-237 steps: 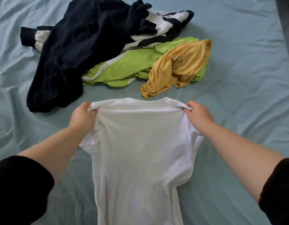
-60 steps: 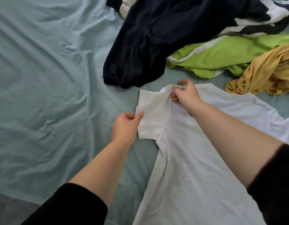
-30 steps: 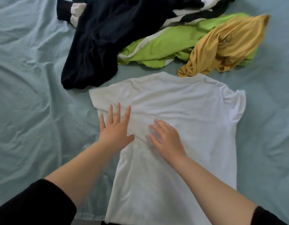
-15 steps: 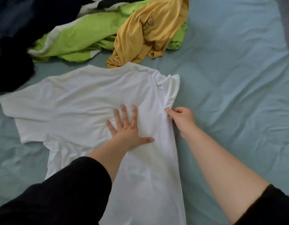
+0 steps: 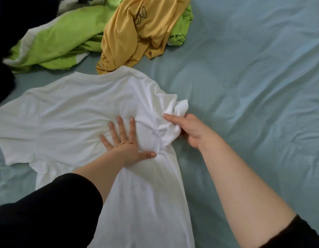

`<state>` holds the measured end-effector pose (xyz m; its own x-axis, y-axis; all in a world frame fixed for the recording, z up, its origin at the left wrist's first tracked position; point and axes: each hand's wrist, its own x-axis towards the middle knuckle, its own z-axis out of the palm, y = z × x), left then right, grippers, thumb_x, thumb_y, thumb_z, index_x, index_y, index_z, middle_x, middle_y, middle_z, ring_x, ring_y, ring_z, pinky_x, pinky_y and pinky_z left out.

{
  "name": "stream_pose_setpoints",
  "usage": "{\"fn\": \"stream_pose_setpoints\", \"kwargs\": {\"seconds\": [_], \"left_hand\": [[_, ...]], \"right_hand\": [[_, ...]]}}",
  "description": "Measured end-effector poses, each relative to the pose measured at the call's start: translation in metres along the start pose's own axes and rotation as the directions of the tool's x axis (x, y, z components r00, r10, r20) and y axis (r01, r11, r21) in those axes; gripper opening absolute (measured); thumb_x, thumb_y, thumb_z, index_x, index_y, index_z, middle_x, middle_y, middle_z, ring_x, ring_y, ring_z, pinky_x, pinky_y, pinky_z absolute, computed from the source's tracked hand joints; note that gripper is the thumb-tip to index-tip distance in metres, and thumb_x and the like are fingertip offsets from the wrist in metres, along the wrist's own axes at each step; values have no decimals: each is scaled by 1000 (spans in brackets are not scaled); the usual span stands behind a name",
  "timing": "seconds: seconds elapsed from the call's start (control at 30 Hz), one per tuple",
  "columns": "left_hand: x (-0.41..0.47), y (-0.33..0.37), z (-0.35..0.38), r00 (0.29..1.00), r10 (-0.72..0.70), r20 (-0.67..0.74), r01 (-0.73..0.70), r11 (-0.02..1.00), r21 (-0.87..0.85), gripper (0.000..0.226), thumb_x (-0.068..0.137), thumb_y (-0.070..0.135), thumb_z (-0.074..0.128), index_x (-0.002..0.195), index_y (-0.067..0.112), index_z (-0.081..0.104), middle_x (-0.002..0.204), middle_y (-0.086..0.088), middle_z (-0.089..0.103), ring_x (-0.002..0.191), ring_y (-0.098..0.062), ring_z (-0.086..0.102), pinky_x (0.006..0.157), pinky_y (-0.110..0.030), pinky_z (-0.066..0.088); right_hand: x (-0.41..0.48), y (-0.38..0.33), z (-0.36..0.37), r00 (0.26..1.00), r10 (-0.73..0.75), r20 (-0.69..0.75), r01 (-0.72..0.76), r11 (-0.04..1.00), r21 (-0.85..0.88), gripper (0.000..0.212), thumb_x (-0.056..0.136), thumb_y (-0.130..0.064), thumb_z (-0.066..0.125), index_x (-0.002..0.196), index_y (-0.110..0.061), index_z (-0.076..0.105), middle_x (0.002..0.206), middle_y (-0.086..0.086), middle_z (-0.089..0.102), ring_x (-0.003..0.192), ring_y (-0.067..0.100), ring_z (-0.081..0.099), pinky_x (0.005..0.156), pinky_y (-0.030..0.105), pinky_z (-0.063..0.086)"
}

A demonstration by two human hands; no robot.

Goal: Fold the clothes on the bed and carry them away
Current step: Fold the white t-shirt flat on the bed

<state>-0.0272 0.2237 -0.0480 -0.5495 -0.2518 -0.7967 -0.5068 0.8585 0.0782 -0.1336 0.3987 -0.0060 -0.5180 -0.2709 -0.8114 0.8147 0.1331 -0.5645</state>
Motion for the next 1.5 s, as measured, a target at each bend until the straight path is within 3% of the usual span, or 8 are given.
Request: {"fn": "stream_pose_setpoints", "kwargs": {"seconds": [0.17, 0.4, 0.63, 0.77, 0.87, 1.03, 1.27, 1.5], "left_hand": [[1, 0, 2, 1000, 12, -21, -12, 1000, -11, 143, 29, 103, 33, 120, 39, -57, 124, 0, -68, 107, -27, -65, 98, -64, -28], [1, 1, 1, 1000, 9, -4, -9, 1000, -8, 142, 30, 103, 33, 117, 38, -59, 122, -1, -68, 112, -30, -61, 99, -65, -27], [-22, 0, -18, 987, 65, -150, -71, 997, -37, 128, 51, 97, 38, 141, 40, -31, 157, -5, -26, 146, -33, -19, 113, -61, -4], [-15, 26, -65, 803, 220, -553, -278, 960, -21, 74, 86, 67, 44, 147, 31, 21, 151, -2, 25, 139, -29, 21, 112, -47, 22], [21, 67, -112, 696, 409, -590, -440, 893, 100, 40, 101, 32, 39, 141, 29, 41, 148, 3, 41, 137, -24, 31, 109, -43, 26], [70, 83, -154, 776, 511, -371, -410, 854, 320, 33, 98, 23, 43, 128, 32, 52, 131, 1, 55, 121, -27, 49, 99, -42, 31], [66, 54, -182, 836, 453, -310, -218, 792, 570, 28, 90, 57, 48, 94, 31, 60, 87, 9, 60, 96, -21, 50, 84, -40, 22], [68, 47, -190, 778, 316, -544, -322, 943, 88, 9, 90, 35, 54, 91, 30, 62, 85, 5, 63, 91, -24, 50, 91, -37, 22]], "right_hand": [[4, -1, -18, 954, -277, -118, 283, 959, 34, 12, 90, -19, 66, 102, -21, 64, 108, -2, 72, 101, 10, 68, 89, 26, 53], [10, 11, -37, 714, -537, -449, 187, 764, -617, 33, 91, -35, 62, 68, -15, 49, 62, -4, 52, 62, 23, 51, 52, 31, 37], [5, 28, -60, 858, -269, -437, 146, 944, -295, 40, 82, -52, 67, 65, -17, 55, 57, -5, 57, 46, 10, 55, 38, 21, 38], [10, 16, -60, 800, -328, -502, 169, 927, -336, 57, 82, -56, 64, 55, -20, 28, 54, 2, 35, 52, 19, 39, 52, 30, 31], [21, 2, -58, 739, -360, -569, 231, 929, -288, 51, 85, -44, 67, 54, -20, 33, 54, -1, 34, 55, 19, 32, 49, 28, 27], [33, -4, -60, 780, -350, -518, 229, 931, -283, 24, 91, -16, 59, 110, -1, 60, 108, 16, 65, 92, 28, 59, 78, 30, 45], [17, -7, -69, 766, -436, -473, 358, 900, -249, 2, 92, -11, 56, 92, -10, 58, 90, 12, 65, 77, 17, 57, 66, 28, 44], [29, -23, -71, 706, -478, -523, 372, 878, -301, 15, 93, -22, 58, 103, -12, 60, 102, 16, 68, 86, 26, 63, 80, 37, 51]]}}
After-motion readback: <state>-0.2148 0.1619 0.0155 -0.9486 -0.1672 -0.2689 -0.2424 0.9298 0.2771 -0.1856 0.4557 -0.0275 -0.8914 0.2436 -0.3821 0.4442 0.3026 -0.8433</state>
